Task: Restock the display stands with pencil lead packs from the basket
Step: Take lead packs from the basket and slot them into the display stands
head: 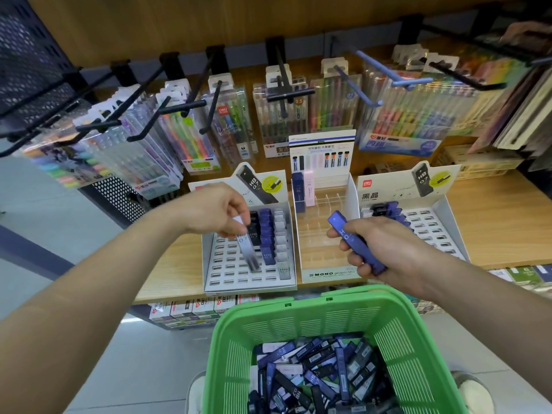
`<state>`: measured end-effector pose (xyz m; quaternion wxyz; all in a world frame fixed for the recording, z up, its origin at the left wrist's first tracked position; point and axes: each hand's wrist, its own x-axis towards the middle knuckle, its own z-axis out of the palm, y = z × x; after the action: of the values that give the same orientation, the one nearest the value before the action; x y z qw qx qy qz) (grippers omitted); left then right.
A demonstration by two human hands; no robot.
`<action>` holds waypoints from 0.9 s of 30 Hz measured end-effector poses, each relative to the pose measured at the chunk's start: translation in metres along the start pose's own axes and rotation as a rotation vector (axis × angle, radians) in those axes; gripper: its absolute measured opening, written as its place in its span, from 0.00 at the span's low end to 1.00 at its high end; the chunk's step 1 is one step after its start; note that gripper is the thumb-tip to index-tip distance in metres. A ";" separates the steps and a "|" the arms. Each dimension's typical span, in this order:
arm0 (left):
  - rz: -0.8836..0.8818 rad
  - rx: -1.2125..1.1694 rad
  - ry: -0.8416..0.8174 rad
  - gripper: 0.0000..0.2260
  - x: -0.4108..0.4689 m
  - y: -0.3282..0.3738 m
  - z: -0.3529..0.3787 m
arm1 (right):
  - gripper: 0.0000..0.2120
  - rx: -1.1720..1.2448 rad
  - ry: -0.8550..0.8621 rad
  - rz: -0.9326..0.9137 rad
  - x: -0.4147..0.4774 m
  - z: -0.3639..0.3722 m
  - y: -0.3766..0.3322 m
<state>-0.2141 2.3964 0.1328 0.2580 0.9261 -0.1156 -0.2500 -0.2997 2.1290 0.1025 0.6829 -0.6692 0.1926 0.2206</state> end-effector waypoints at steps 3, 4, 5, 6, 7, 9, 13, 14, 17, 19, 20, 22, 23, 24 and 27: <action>0.055 0.055 0.030 0.06 0.008 -0.002 0.021 | 0.13 -0.026 -0.031 -0.025 0.001 0.000 0.002; 0.085 0.126 0.050 0.06 0.010 -0.003 0.027 | 0.12 -0.025 -0.038 -0.032 0.001 -0.001 0.003; 0.110 0.207 0.066 0.06 0.010 -0.003 0.031 | 0.12 -0.021 -0.043 -0.036 0.001 -0.001 0.004; 0.127 0.272 0.070 0.06 0.011 -0.005 0.034 | 0.12 -0.019 -0.044 -0.036 0.002 -0.001 0.005; 0.135 0.321 0.065 0.05 0.012 -0.008 0.035 | 0.11 -0.018 -0.044 -0.034 0.002 -0.001 0.005; 0.131 0.399 0.078 0.05 0.012 -0.017 0.031 | 0.10 -0.020 -0.042 -0.026 0.003 -0.001 0.006; 0.072 0.543 0.252 0.03 0.011 -0.047 0.015 | 0.11 -0.036 -0.060 -0.033 0.004 0.000 0.007; 0.060 0.544 0.307 0.03 0.010 -0.054 0.013 | 0.10 -0.034 -0.069 -0.039 0.003 0.000 0.007; 0.015 0.413 0.428 0.03 0.012 -0.066 0.017 | 0.09 0.010 -0.096 -0.048 0.003 0.002 0.008; 0.008 0.335 0.460 0.04 0.014 -0.067 0.022 | 0.09 0.033 -0.106 -0.053 0.003 0.004 0.008; 0.016 0.315 0.469 0.04 0.016 -0.067 0.025 | 0.09 0.048 -0.108 -0.056 0.004 0.005 0.008; 0.041 0.298 0.485 0.04 0.019 -0.064 0.034 | 0.09 0.069 -0.112 -0.063 0.004 0.006 0.009; 0.046 0.296 0.489 0.04 0.020 -0.063 0.038 | 0.09 0.071 -0.116 -0.066 0.004 0.006 0.009; 0.043 0.301 0.491 0.04 0.021 -0.062 0.042 | 0.09 0.068 -0.122 -0.069 0.004 0.006 0.009; 0.041 0.369 0.488 0.05 0.022 -0.061 0.047 | 0.09 0.064 -0.142 -0.071 0.003 0.006 0.010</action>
<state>-0.2148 2.4201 0.0561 0.1105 0.9875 -0.1122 0.0101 -0.3026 2.1353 0.0930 0.7234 -0.6359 0.1268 0.2369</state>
